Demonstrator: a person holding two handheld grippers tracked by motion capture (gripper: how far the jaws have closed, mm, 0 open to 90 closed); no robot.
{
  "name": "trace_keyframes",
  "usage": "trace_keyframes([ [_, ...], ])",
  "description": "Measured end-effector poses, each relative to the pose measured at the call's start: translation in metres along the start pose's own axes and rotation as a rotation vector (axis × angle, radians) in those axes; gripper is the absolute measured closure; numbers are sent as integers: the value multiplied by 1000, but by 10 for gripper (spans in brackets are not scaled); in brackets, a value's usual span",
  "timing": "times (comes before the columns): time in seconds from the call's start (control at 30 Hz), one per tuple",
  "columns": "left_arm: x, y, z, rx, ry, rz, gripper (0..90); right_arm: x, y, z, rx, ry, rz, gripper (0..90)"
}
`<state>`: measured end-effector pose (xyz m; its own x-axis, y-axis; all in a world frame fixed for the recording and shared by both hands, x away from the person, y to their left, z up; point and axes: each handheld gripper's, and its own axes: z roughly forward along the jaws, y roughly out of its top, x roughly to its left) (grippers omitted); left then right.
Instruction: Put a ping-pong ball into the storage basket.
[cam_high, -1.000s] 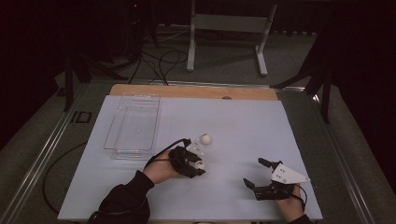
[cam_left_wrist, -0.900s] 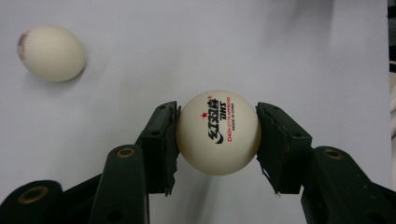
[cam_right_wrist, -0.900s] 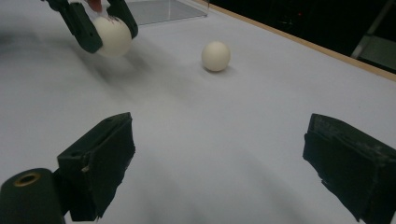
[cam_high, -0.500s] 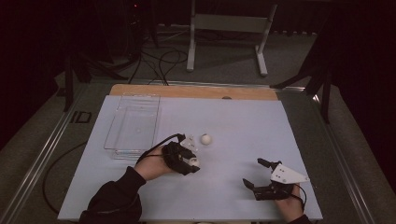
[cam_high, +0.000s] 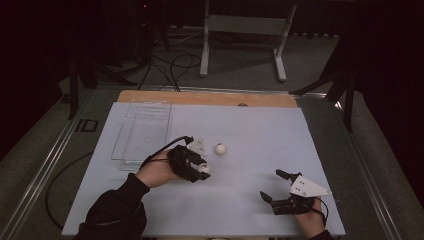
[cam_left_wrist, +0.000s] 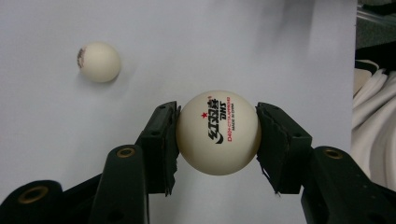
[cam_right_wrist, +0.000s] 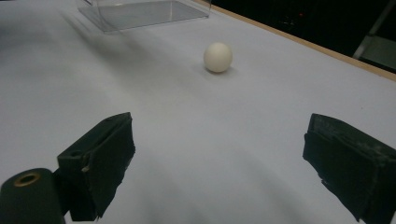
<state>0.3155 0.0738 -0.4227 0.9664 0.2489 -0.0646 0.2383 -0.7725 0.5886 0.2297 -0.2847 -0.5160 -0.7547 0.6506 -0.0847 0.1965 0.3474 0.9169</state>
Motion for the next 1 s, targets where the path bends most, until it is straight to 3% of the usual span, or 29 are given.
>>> trace_keyframes([
  [0.7,12,1,-39,-9,40,-34,522,0,0,1,1,4,2,88],
  [1.0,24,-2,-60,-14,57,-84,523,0,-1,2,6,8,2,88],
])
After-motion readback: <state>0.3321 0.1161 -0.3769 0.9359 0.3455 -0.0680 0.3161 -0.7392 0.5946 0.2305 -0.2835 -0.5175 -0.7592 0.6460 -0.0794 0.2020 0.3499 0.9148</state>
